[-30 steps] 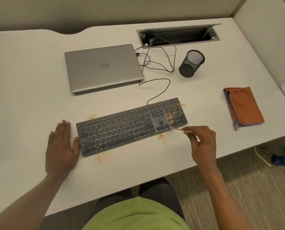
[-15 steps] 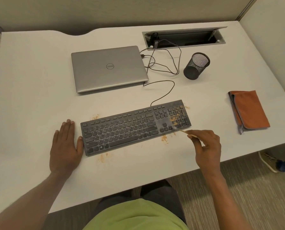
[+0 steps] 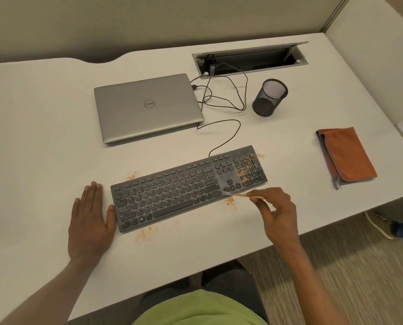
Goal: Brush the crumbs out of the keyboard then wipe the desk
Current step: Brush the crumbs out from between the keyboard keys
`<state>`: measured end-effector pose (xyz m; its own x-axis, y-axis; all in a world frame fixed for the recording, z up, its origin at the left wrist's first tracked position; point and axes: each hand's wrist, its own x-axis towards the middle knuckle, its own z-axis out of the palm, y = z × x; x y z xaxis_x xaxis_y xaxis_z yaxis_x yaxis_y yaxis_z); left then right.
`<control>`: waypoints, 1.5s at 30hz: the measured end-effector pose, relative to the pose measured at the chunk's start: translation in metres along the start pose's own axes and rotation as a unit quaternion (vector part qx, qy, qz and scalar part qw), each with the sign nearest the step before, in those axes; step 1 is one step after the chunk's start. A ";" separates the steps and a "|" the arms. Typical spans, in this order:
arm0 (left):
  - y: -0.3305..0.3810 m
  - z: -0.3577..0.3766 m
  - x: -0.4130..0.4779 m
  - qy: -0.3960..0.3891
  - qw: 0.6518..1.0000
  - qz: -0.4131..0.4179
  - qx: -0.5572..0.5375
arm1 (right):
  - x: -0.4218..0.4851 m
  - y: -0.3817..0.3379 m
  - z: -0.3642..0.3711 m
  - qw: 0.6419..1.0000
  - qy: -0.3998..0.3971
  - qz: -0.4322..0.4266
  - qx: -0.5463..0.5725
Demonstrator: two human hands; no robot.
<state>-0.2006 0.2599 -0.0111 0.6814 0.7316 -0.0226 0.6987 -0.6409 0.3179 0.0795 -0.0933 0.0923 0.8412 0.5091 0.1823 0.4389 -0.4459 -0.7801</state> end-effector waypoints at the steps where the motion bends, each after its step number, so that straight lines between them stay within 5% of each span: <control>1: 0.001 0.000 0.000 -0.001 1.000 -0.001 -0.001 | 0.001 0.002 0.001 1.000 -0.014 -0.008 -0.004; 8: 0.003 -0.002 -0.001 -0.002 1.000 0.000 -0.002 | 0.005 0.022 -0.020 0.993 0.030 -0.037 -0.112; 15: 0.003 -0.002 0.001 -0.001 1.000 0.001 -0.003 | 0.009 0.000 -0.003 0.997 -0.018 -0.058 -0.039; 21: 0.004 -0.004 0.000 -0.004 1.000 -0.001 0.001 | 0.009 0.010 -0.014 0.992 0.063 -0.004 -0.105; 25: 0.004 -0.004 0.000 -0.006 1.000 -0.002 0.004 | 0.017 -0.006 0.004 0.994 0.105 0.023 -0.034; 45: 0.006 -0.004 0.001 -0.015 1.000 -0.006 0.013 | 0.005 -0.003 0.015 0.995 0.081 0.021 -0.052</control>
<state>-0.1967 0.2580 -0.0050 0.6785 0.7326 -0.0548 0.7124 -0.6379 0.2923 0.0774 -0.0781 0.0867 0.8958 0.3670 0.2509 0.4253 -0.5430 -0.7241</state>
